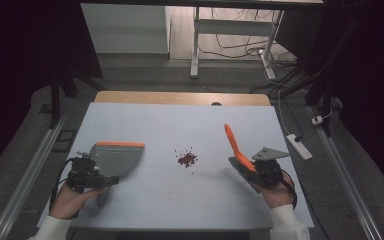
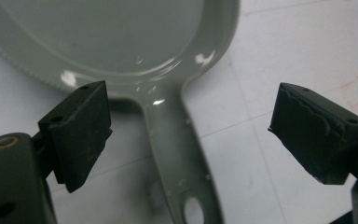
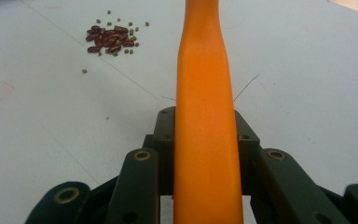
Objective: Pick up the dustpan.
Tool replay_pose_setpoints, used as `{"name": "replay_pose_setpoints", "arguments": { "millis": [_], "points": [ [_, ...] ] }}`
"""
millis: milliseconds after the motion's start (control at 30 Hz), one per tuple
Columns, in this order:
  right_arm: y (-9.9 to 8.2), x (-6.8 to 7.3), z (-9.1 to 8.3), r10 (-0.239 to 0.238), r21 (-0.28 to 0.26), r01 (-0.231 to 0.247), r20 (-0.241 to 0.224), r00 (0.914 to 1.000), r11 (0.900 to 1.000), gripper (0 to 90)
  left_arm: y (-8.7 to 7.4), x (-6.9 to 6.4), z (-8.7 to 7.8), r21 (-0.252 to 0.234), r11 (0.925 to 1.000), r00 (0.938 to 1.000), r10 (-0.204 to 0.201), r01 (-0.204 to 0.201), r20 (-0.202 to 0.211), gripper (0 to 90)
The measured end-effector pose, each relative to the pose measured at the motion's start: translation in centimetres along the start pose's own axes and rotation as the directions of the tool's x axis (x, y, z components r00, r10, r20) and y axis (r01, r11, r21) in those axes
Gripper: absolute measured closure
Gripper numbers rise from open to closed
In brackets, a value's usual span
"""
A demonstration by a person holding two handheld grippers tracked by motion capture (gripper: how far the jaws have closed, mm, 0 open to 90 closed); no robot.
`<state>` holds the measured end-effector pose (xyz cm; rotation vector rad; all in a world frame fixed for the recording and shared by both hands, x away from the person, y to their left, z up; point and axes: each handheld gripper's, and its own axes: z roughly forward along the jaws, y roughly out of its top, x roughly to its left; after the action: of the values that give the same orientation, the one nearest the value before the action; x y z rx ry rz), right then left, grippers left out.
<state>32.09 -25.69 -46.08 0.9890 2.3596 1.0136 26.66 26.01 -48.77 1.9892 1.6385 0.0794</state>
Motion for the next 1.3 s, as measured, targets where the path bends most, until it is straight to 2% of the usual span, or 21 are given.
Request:
{"name": "replay_pose_setpoints", "arguments": {
  "millis": [133, 267, 600, 900, 1300],
  "points": [
    [-0.1, 0.0, 0.1, 0.0, 0.005, 0.0, -0.001, 1.0, 1.0, 70.3, -0.2, 0.3, 0.3, 0.002, 0.9998, 0.9997, -0.02, 0.02, -0.015, 12.1],
    [-0.1, 0.0, 0.1, -0.001, 0.004, 0.001, 0.003, 1.0, 1.0, 70.3, -0.4, 0.4, 1.1, 0.031, 0.999, 0.9992, -0.032, 0.033, -0.023, 12.9],
    [-0.1, 0.1, 0.2, -0.011, 0.01, 0.011, 0.003, 0.9999, 0.9999, 70.3, -0.6, 0.7, 2.3, 0.056, 0.9956, 0.9967, -0.074, 0.075, -0.033, 16.1],
    [-0.2, 0.1, 0.2, -0.013, 0.012, 0.013, 0.009, 0.9999, 0.9998, 70.3, -0.5, 0.9, 2.8, 0.043, 0.9915, 0.9918, -0.121, 0.123, -0.039, 29.3],
    [-0.2, 0.0, 0.4, -0.014, 0.02, 0.014, 0.01, 0.9998, 0.9997, 70.3, -0.4, 0.9, 3.4, 0.031, 0.9884, 0.9885, -0.147, 0.148, -0.034, 47.0]
  ]
}}
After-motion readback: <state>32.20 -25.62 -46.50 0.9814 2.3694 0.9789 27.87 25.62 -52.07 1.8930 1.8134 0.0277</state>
